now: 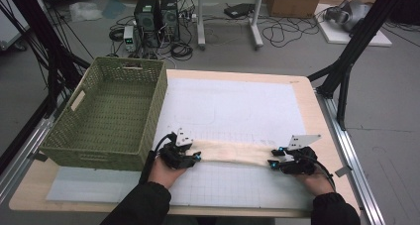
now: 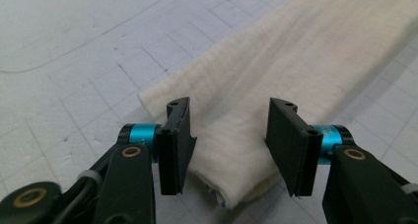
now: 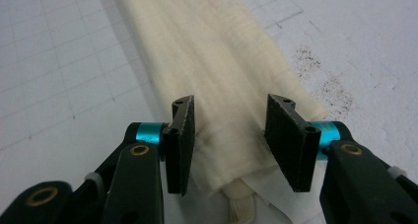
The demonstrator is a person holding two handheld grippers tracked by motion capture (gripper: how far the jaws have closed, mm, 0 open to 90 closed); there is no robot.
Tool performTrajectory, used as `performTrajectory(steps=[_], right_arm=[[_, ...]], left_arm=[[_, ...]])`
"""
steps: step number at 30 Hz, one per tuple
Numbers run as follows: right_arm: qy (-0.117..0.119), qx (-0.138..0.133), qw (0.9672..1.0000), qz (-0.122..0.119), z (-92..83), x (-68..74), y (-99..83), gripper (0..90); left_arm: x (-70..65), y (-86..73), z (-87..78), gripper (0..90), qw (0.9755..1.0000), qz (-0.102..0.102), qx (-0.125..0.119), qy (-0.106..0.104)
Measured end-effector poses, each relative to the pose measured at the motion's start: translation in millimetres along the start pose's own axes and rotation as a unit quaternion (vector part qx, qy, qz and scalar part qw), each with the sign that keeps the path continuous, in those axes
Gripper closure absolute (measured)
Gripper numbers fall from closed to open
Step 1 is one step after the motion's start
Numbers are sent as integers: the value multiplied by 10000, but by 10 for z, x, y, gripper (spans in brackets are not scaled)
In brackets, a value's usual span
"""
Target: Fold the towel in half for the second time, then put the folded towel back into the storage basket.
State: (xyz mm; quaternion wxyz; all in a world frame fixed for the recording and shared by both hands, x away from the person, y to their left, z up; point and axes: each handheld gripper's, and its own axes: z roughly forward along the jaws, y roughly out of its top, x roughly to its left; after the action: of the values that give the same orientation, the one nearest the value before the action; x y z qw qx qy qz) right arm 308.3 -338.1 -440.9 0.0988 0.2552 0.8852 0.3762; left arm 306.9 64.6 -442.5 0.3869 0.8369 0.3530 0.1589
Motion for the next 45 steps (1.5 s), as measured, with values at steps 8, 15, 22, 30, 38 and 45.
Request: performTrajectory(steps=[8, 15, 22, 30, 38, 45], right_arm=[[2, -45, 10000, 38, 9, 0, 9, 523], [11, -136, 9998, 145, 6, 15, 42, 495], [-21, -250, 9994, 235, -22, 25, 67, 454], [-99, -412, 9984, 365, -63, 30, 111, 421], [-221, -503, 9969, 563, -104, -2, 112, 412], [-335, -480, 9954, 762, -113, -37, 103, 366]], left_arm=[[5, 0, 5, 510, 10000, -10, -28, -29], [21, 15, -7, 488, 9998, -142, -117, -97], [27, 62, -65, 462, 9994, -173, -285, -73], [50, 136, -153, 445, 9987, -180, -462, 78], [91, 126, -179, 416, 9982, -265, -483, 227], [122, 68, -169, 418, 9981, -361, -380, 323]])
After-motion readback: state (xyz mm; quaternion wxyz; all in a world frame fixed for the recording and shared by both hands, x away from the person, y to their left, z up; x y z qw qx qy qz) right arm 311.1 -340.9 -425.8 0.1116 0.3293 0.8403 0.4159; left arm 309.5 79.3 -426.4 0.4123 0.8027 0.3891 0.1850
